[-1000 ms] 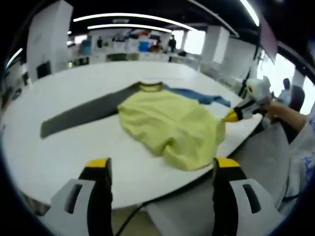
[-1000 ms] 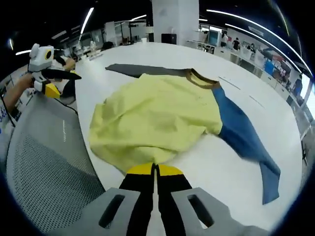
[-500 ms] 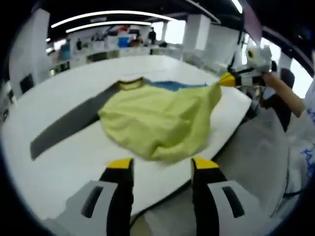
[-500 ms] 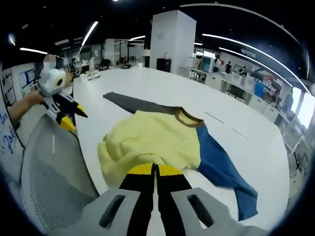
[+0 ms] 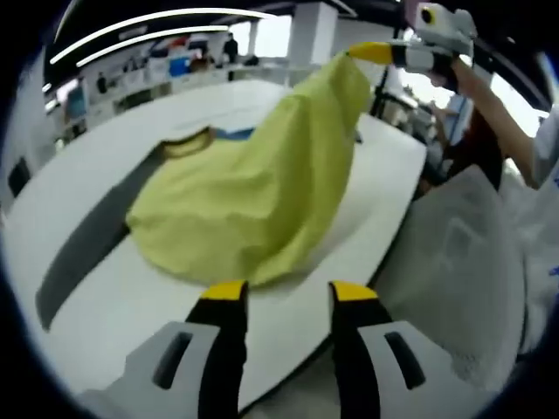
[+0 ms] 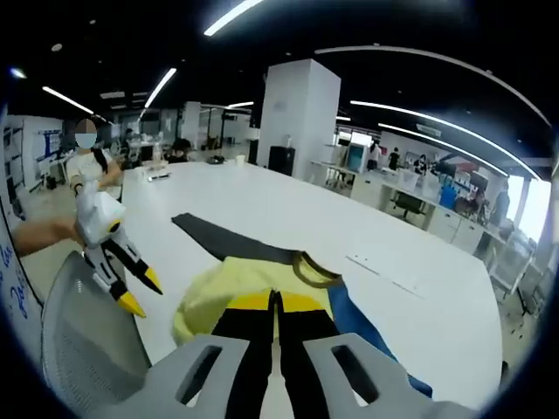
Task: Fold the garment on the visible template until the final outline fits inside the template.
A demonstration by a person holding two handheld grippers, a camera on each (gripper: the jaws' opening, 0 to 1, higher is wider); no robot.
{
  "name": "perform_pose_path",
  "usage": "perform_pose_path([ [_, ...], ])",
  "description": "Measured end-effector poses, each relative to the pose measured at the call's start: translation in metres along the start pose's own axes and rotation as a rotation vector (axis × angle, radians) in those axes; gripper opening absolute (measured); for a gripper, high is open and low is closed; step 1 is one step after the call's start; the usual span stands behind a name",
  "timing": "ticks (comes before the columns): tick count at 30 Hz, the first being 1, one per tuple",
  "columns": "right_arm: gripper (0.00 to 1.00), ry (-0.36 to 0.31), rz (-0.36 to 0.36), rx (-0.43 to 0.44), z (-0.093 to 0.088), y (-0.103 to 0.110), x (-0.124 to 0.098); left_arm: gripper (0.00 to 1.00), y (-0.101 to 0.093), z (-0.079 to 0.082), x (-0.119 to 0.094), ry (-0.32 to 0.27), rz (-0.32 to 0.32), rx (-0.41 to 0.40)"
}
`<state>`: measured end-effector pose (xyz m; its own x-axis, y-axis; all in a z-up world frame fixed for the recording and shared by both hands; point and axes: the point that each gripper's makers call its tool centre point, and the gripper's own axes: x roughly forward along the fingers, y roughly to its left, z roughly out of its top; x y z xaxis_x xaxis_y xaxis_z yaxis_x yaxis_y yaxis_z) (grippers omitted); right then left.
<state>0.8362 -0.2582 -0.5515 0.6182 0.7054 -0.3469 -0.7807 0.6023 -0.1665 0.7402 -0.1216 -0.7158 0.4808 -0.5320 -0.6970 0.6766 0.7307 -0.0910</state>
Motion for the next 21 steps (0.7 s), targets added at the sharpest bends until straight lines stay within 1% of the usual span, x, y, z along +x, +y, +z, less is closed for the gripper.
perform_pose_path([
  [2,0.01,-0.009,-0.001,-0.002,0.004,-0.001,0.002,0.35,0.002,0.002,0.008,0.017,0.027,0.058],
  [4,0.01,-0.015,0.001,-0.004,0.006,-0.001,0.003,0.33,-0.005,0.001,0.016,0.048,0.01,0.1],
  [6,0.01,-0.015,0.004,-0.005,0.006,-0.001,0.005,0.31,-0.012,0.002,0.026,0.056,-0.017,0.109],
  [7,0.01,-0.015,0.004,-0.005,0.006,-0.002,0.004,0.28,-0.016,0.0,0.031,0.071,-0.033,0.113],
  [9,0.01,-0.018,0.005,-0.002,0.005,-0.004,0.005,0.27,-0.017,0.001,0.038,0.079,-0.033,0.111],
  [11,0.01,-0.02,0.005,0.0,0.005,-0.004,0.004,0.26,-0.017,-0.003,0.042,0.113,-0.038,0.084],
  [13,0.01,-0.02,0.004,0.006,0.004,-0.006,0.004,0.22,-0.019,-0.008,0.045,0.141,-0.04,0.081],
  [16,0.01,-0.019,0.002,0.01,0.002,-0.007,0.003,0.15,-0.021,-0.009,0.046,0.145,-0.037,0.088],
  [17,0.01,-0.02,0.001,0.011,0.001,-0.008,0.002,0.15,-0.02,-0.01,0.047,0.147,-0.031,0.093],
  [18,0.01,-0.02,0.001,0.012,0.001,-0.008,0.002,0.16,-0.015,-0.009,0.048,0.14,0.004,0.128],
  [19,0.01,-0.02,0.001,0.012,0.001,-0.008,0.002,0.17,-0.014,-0.008,0.048,0.139,0.01,0.134],
  [20,0.01,-0.019,0.003,0.017,0.0,-0.009,0.002,0.17,-0.011,-0.005,0.048,0.122,0.034,0.158],
  [21,0.01,-0.018,0.003,0.017,-0.001,-0.009,0.002,0.17,-0.011,-0.004,0.048,0.12,0.033,0.163],
])
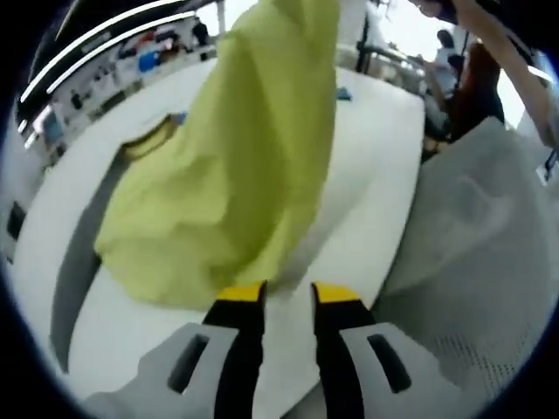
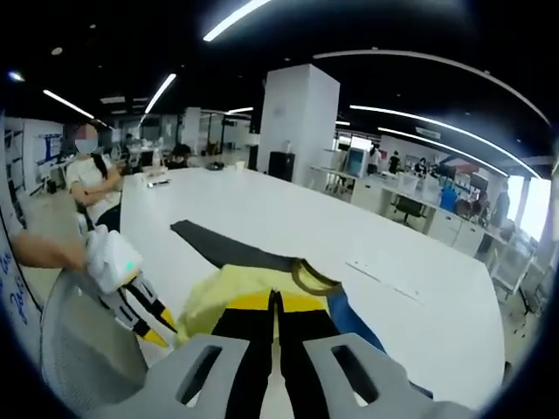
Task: Fold the garment on the visible template until the final outline fits inside the template.
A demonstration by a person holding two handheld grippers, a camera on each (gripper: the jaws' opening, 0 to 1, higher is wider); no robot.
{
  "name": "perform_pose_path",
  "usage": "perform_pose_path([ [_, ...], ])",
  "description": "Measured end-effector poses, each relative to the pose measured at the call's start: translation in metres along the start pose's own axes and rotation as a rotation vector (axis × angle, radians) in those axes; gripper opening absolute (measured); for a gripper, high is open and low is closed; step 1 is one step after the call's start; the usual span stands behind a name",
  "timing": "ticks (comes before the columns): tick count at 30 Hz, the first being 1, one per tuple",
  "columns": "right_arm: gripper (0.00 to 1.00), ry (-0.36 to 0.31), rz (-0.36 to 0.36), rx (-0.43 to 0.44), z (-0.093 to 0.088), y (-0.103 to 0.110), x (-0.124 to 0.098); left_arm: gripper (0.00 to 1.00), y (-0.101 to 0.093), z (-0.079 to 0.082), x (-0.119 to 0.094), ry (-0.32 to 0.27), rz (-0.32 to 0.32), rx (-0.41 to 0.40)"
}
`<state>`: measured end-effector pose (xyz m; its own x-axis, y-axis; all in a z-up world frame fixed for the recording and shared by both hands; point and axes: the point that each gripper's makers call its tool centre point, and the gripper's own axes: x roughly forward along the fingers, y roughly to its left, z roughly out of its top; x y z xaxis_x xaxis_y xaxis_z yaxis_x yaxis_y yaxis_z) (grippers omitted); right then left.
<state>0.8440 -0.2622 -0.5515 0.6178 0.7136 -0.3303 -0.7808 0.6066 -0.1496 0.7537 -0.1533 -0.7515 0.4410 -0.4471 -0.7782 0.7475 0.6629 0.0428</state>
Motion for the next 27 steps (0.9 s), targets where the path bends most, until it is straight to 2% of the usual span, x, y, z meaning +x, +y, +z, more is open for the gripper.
perform_pose_path([
  [3,0.01,0.001,0.001,0.002,0.0,-0.001,0.001,0.21,0.003,0.0,0.001,0.01,0.008,0.011],
  [5,0.01,0.002,0.003,0.003,0.0,-0.001,0.001,0.21,0.007,0.0,0.001,0.012,0.027,0.026],
  [11,0.01,0.004,0.01,0.003,0.0,0.003,0.003,0.17,0.015,-0.01,0.01,0.061,0.017,0.064],
  [14,0.01,0.004,0.013,0.006,-0.001,0.003,0.003,0.15,0.018,-0.013,0.013,0.07,0.015,0.057],
  [19,0.01,0.008,0.012,0.007,-0.003,0.001,0.002,0.0,0.025,-0.011,0.013,0.057,0.04,0.074],
  [20,0.01,0.008,0.012,0.008,-0.003,0.001,0.002,0.0,0.027,-0.01,0.013,0.054,0.049,0.092],
  [25,0.01,0.016,0.011,0.011,-0.007,-0.002,0.001,0.0,0.03,-0.011,0.011,0.056,0.055,0.074],
  [27,0.01,0.022,0.008,0.016,-0.011,-0.007,0.0,0.0,0.033,-0.007,0.003,0.038,0.065,0.05],
])
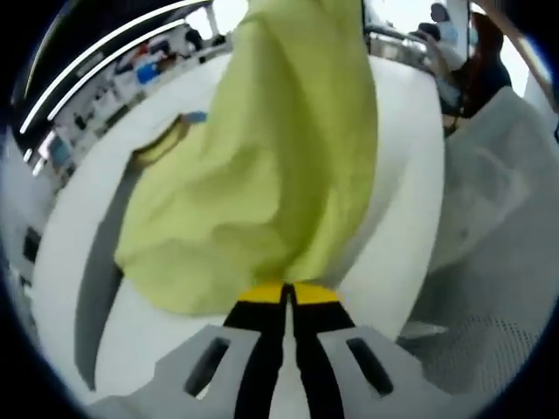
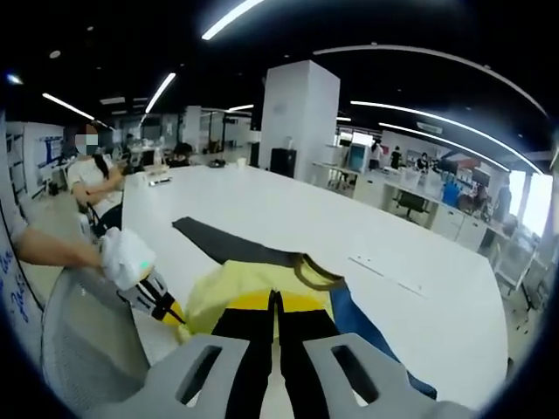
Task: Fold the garment on the visible template until the final outline fits inside the template.
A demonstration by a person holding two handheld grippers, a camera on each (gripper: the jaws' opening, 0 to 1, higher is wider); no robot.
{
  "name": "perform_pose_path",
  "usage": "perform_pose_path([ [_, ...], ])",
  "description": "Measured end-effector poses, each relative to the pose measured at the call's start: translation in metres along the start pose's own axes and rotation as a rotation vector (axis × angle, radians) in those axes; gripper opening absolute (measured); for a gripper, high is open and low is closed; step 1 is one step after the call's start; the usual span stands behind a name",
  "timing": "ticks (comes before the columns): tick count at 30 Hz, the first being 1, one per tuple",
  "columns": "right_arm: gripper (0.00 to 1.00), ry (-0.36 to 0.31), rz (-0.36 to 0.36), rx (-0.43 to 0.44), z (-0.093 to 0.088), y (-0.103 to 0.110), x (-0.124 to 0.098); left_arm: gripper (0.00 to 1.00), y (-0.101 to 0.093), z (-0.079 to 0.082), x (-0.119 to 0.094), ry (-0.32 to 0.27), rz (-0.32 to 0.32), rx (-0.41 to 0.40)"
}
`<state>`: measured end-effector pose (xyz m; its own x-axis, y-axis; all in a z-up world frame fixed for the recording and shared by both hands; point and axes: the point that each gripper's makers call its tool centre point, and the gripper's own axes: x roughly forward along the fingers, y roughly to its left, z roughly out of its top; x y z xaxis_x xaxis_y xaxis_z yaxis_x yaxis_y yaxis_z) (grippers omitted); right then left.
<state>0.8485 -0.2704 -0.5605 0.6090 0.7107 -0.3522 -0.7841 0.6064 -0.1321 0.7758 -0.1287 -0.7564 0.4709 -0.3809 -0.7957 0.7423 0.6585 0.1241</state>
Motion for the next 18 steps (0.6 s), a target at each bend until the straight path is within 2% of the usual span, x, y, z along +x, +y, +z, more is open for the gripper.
perform_pose_path([
  [1,0.01,0.002,-0.001,0.002,-0.001,0.0,0.0,0.0,0.002,0.003,-0.006,-0.012,0.005,-0.034],
  [5,0.01,0.011,-0.007,0.005,-0.004,0.0,-0.003,0.0,0.011,0.01,-0.031,-0.033,0.033,-0.032],
  [7,0.01,0.013,-0.009,0.009,-0.005,0.0,-0.003,0.0,0.018,0.02,-0.045,-0.081,0.06,-0.036],
  [9,0.01,0.015,-0.011,0.011,-0.005,0.0,-0.003,0.0,0.02,0.025,-0.055,-0.106,0.058,-0.064],
  [10,0.01,0.015,-0.008,0.013,-0.005,0.002,-0.004,0.0,0.025,0.032,-0.064,-0.143,0.066,-0.077],
  [18,0.01,0.026,-0.007,0.018,-0.01,0.009,-0.009,0.0,0.046,0.031,-0.1,-0.176,0.14,-0.091],
])
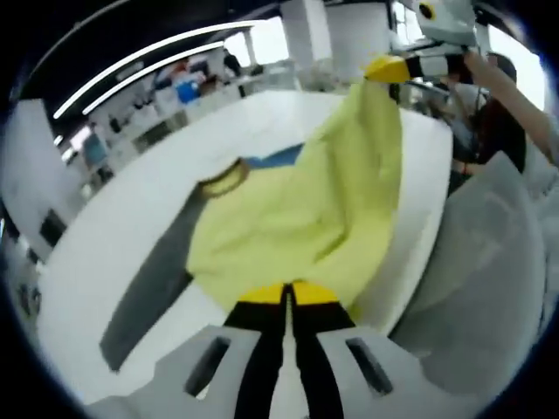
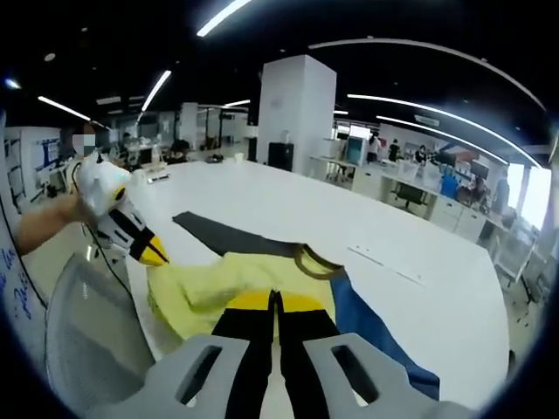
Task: Fold the garment on the visible template until the final outline fits inside the template.
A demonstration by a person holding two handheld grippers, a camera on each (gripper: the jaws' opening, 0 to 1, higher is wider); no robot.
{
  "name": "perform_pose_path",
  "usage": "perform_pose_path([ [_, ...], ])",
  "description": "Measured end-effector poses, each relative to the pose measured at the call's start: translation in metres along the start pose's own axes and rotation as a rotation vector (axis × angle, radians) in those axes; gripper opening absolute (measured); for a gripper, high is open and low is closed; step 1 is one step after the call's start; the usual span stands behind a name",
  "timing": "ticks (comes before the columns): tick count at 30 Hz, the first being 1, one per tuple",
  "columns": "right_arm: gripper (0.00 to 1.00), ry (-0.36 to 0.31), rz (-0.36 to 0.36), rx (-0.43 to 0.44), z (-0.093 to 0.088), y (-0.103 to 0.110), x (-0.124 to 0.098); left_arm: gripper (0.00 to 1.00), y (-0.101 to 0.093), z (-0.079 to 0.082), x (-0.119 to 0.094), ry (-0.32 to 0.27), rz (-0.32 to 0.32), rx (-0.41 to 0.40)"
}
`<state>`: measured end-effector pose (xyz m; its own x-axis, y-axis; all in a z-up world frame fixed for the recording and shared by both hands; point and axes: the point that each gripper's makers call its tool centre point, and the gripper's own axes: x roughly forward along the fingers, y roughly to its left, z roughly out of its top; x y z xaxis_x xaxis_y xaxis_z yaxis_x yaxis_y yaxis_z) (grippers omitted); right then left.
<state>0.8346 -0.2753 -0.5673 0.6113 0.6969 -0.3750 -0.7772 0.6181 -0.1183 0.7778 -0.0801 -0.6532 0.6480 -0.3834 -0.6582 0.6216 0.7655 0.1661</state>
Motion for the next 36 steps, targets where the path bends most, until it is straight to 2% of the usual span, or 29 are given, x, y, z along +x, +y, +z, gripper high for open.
perform_pose_path([
  [6,0.01,-0.001,-0.009,0.019,-0.002,-0.003,0.0,0.0,0.023,0.013,-0.011,-0.051,0.036,-0.019],
  [13,0.01,0.011,-0.024,0.034,-0.008,-0.015,0.013,0.0,0.05,0.031,0.004,-0.089,0.062,-0.025],
  [20,0.01,0.059,-0.035,0.072,-0.031,-0.029,0.026,0.0,0.067,0.036,0.029,-0.061,0.054,-0.017],
  [32,0.01,0.136,-0.047,0.107,-0.064,-0.05,0.05,0.0,0.076,0.025,0.079,0.033,-0.001,-0.028],
  [36,0.01,0.165,-0.048,0.123,-0.078,-0.057,0.058,0.0,0.079,0.023,0.092,0.044,-0.011,-0.031],
])
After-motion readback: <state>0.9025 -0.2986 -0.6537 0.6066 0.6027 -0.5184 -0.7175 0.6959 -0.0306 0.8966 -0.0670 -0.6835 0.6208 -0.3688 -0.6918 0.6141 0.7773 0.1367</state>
